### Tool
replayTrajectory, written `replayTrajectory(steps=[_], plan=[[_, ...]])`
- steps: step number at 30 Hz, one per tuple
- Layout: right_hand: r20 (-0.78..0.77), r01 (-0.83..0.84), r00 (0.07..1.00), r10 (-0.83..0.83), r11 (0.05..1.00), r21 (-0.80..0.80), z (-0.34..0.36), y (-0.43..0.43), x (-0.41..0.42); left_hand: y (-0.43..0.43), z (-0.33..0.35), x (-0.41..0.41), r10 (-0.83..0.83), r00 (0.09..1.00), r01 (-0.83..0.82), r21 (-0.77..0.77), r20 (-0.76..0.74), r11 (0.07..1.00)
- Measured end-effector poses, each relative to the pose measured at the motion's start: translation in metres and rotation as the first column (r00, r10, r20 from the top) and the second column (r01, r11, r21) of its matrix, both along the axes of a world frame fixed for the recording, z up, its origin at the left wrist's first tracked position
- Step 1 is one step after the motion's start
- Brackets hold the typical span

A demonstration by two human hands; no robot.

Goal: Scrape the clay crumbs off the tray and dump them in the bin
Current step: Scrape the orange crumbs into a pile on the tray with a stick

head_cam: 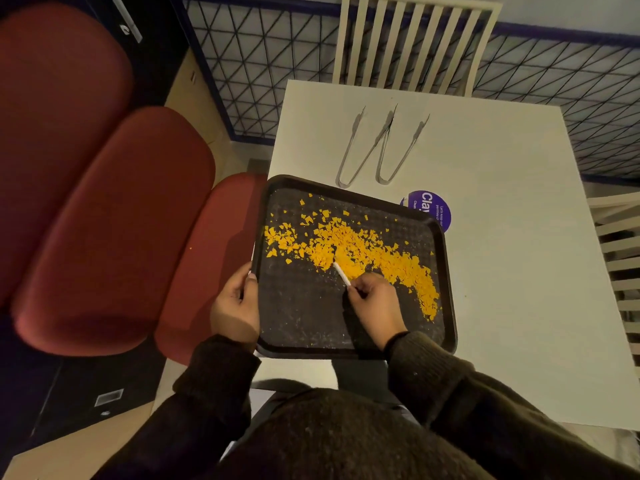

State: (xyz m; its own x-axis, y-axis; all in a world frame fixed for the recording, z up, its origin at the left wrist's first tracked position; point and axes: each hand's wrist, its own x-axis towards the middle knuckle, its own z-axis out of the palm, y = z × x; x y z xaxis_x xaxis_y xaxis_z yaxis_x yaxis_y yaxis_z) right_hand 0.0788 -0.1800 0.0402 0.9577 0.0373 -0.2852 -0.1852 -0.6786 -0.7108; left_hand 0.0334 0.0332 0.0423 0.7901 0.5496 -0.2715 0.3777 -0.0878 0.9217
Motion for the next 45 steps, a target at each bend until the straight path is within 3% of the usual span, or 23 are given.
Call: replayTrajectory(steps=[4,11,25,35,45], plan=[[-0.023,0.1,0.995,-0.099,0.995,0.017,-0.001,-0.009,0.002,0.002,-0.004,0.002,-0.001,1.0,0.001,0.016,-0.014,1.0],[-0.047,0.027,0.999,-0.026,0.999,0.022,-0.008,-0.017,-0.025,0.002,0.0,0.005,-0.01,1.0,0.011,0.034,-0.017,0.999],[-0.058,0.232,0.971,-0.234,0.972,-0.03,-0.027,-0.044,0.023,0.003,-0.003,0.004,-0.015,1.0,0.015,0.026,-0.017,1.0],[0.093,-0.107,0.988,0.126,0.976,-0.188,-0.041,-0.06,-0.023,0.004,-0.005,0.007,-0.016,1.0,0.015,0.036,0.019,0.999],[0.061,0.096,0.995,-0.085,0.974,-0.207,-0.042,-0.074,0.016,0.002,-0.002,0.003,-0.032,0.999,0.031,0.053,0.026,0.998]])
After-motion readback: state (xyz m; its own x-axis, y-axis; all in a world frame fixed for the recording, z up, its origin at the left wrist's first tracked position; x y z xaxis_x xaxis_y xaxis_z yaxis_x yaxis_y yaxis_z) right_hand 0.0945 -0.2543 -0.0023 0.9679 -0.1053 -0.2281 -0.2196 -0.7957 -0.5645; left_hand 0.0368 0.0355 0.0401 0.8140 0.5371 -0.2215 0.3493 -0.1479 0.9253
